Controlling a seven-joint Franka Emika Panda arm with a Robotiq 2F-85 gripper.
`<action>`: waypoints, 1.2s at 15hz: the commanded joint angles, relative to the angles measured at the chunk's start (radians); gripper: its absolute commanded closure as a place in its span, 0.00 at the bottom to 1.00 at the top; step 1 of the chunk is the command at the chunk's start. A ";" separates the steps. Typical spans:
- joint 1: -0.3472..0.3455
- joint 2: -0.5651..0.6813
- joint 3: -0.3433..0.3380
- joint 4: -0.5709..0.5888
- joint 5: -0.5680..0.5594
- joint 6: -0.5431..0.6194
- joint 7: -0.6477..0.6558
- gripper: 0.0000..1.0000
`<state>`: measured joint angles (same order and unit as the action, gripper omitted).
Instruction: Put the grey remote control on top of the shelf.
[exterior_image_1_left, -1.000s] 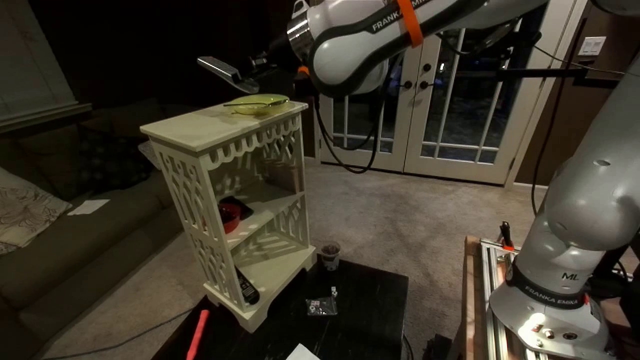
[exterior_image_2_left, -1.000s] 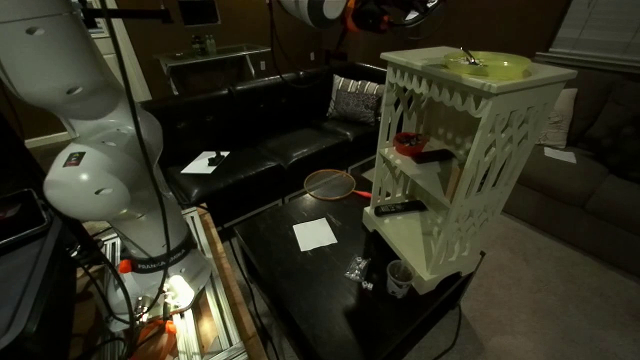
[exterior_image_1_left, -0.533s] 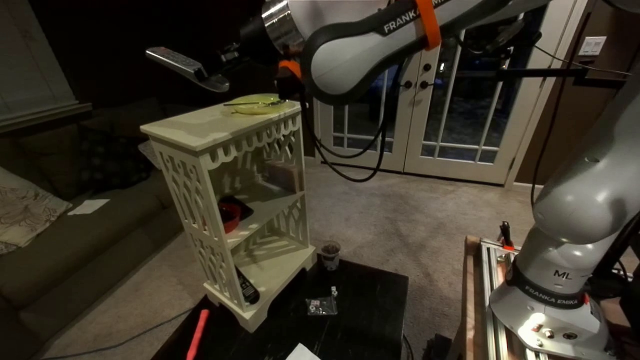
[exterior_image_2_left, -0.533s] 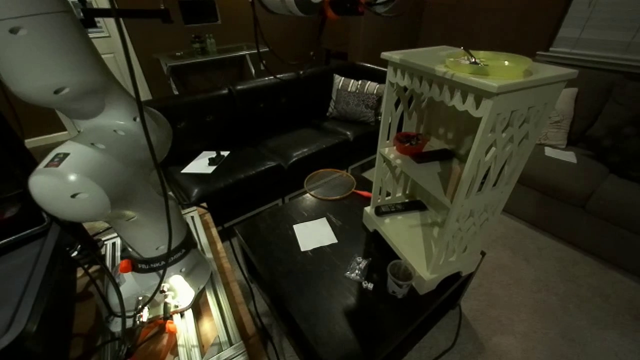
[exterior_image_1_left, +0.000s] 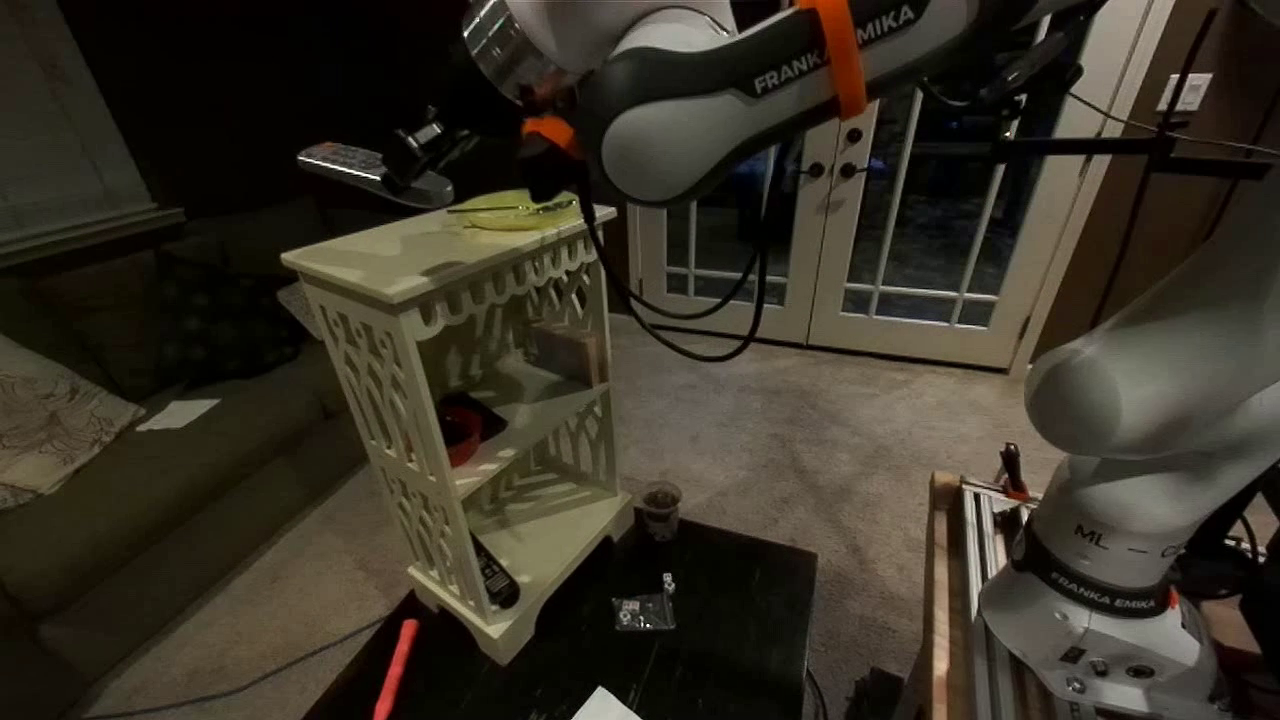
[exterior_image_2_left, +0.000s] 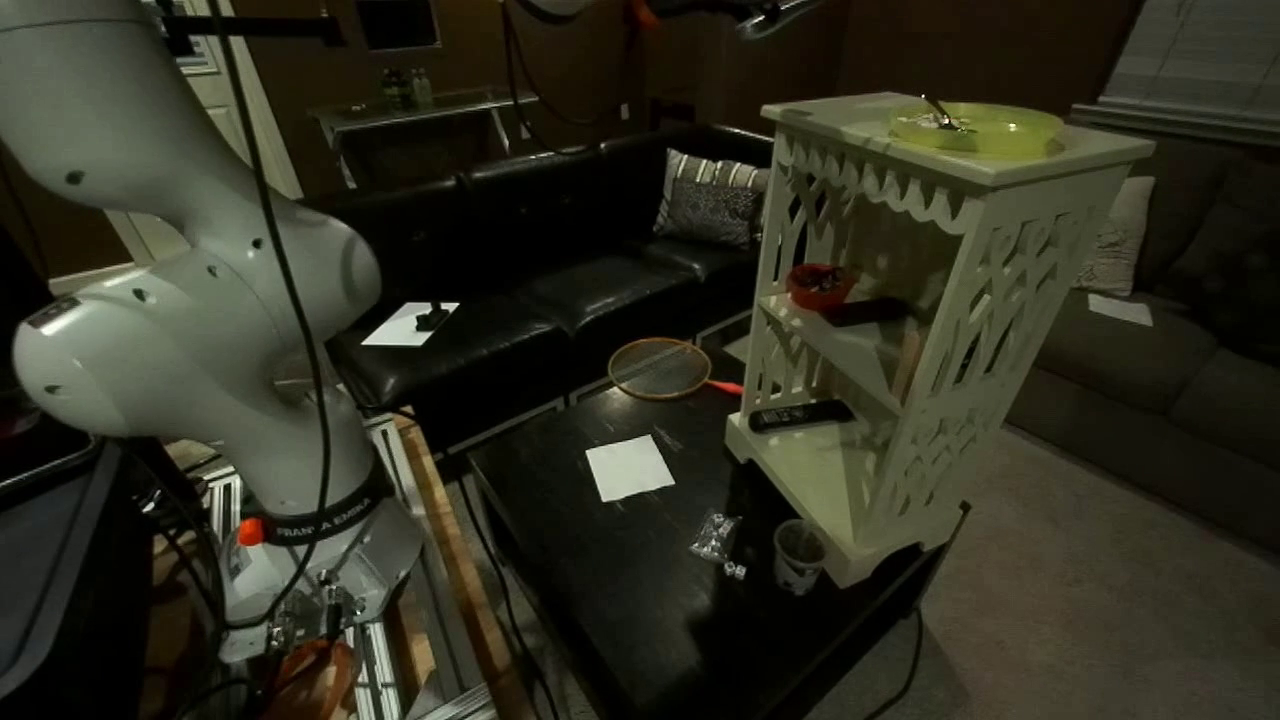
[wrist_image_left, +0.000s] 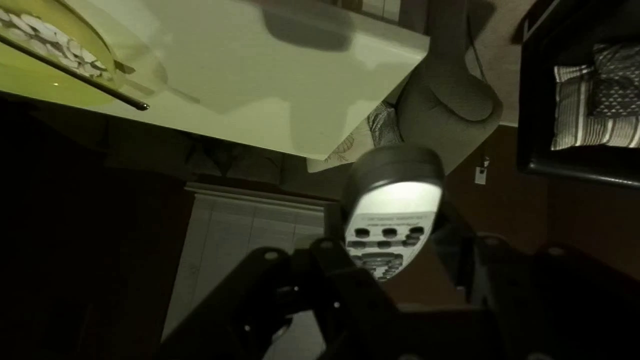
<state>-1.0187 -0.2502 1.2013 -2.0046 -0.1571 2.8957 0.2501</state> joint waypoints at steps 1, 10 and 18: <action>-0.204 -0.021 0.192 0.084 -0.059 -0.074 0.129 0.77; -0.670 -0.185 0.540 0.222 0.209 -0.184 0.130 0.77; -0.884 -0.344 0.674 0.379 0.427 -0.267 0.132 0.77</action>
<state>-1.8347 -0.5018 1.8555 -1.7166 0.1937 2.6764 0.3833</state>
